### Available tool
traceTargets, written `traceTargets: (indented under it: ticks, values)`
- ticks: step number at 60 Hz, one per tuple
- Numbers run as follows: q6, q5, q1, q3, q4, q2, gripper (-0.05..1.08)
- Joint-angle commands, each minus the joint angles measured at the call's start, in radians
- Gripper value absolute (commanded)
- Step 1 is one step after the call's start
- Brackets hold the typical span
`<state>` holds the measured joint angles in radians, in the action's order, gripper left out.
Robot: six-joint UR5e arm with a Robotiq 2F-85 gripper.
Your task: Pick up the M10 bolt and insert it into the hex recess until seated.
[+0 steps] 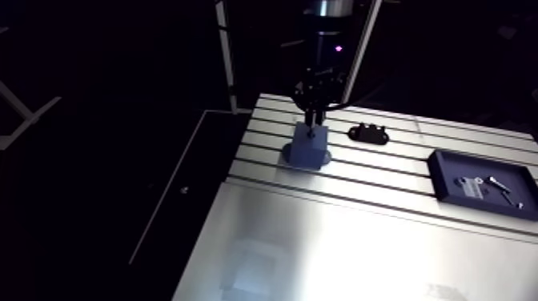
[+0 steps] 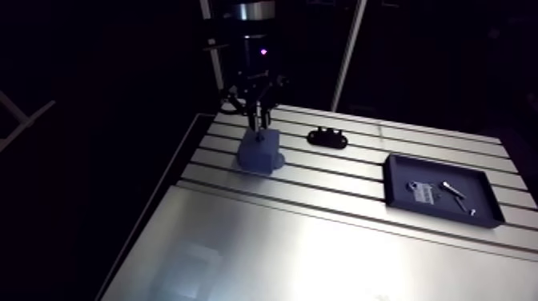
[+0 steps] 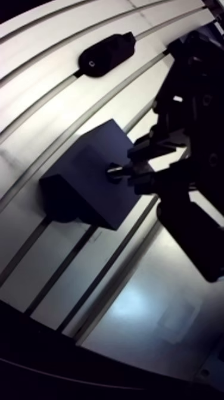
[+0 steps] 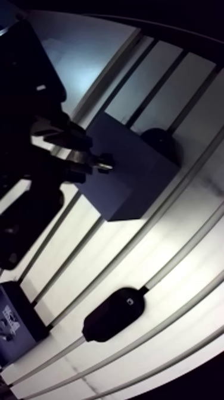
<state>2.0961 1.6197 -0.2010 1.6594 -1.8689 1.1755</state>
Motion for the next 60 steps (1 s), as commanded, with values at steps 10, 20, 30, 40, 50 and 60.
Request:
traceTargets:
  ticks: [10, 20, 30, 40, 50, 60]
  values:
    - [0.002, 0.001, 0.0, 0.001, 0.001, -0.001, 0.76]
    - [0.002, 0.001, -0.002, 0.001, 0.001, -0.007, 0.76]
    - [0.002, 0.001, 0.0, 0.002, 0.001, -0.011, 0.76]
    - [0.002, 0.002, -0.002, 0.003, 0.001, -0.011, 0.76]
    - [0.003, 0.004, -0.002, 0.001, 0.001, -0.011, 0.74]
    - [0.003, 0.01, -0.003, 0.004, 0.004, -0.011, 0.01]
